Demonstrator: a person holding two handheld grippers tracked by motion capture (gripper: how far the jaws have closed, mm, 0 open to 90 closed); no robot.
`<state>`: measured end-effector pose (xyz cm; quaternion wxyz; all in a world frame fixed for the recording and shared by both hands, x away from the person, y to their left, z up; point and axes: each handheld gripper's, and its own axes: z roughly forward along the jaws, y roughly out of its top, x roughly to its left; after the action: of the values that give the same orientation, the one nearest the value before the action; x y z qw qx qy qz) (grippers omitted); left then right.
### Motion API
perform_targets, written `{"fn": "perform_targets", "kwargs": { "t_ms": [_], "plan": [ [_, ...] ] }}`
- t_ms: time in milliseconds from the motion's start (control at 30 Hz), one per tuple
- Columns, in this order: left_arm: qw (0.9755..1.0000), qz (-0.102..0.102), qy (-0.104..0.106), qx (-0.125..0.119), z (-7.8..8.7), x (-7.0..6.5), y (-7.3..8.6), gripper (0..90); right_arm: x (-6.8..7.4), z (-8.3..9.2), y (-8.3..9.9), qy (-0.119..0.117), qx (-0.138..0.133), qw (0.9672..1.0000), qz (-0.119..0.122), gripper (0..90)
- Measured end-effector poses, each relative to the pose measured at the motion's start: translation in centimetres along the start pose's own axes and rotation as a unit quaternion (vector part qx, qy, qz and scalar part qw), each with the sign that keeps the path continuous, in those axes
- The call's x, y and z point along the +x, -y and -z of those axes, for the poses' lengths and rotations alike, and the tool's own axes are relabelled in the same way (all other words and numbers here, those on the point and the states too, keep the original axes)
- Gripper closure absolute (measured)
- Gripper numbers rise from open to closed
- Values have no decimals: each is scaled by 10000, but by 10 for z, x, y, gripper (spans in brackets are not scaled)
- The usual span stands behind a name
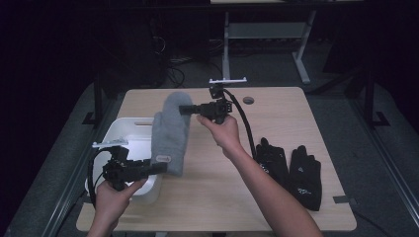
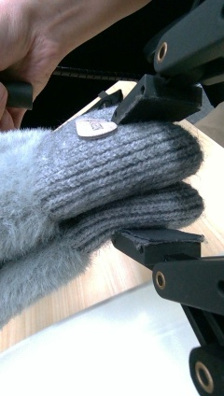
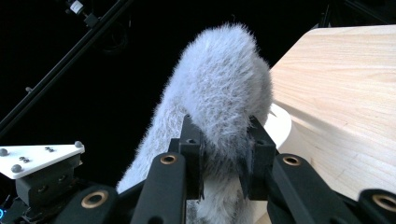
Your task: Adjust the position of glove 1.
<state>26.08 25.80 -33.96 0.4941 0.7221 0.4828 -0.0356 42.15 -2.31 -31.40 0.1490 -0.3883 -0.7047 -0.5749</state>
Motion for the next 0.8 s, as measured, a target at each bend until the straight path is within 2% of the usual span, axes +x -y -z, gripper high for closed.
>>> {"fn": "perform_targets", "kwargs": {
  "t_ms": [200, 333, 800],
  "plan": [
    [9999, 80, -67, -59, 8, 4, 1, 445, 5, -10, -4, -39, 61, 10000, 10, 738],
    [9999, 55, -101, -91, 12, 7, 1, 445, 7, -16, -5, -56, 82, 10000, 8, 737],
    [9995, 190, -244, -108, 30, 25, 5, 444, 11, -47, -8, -97, 242, 9997, -20, 738]
  ]
}}
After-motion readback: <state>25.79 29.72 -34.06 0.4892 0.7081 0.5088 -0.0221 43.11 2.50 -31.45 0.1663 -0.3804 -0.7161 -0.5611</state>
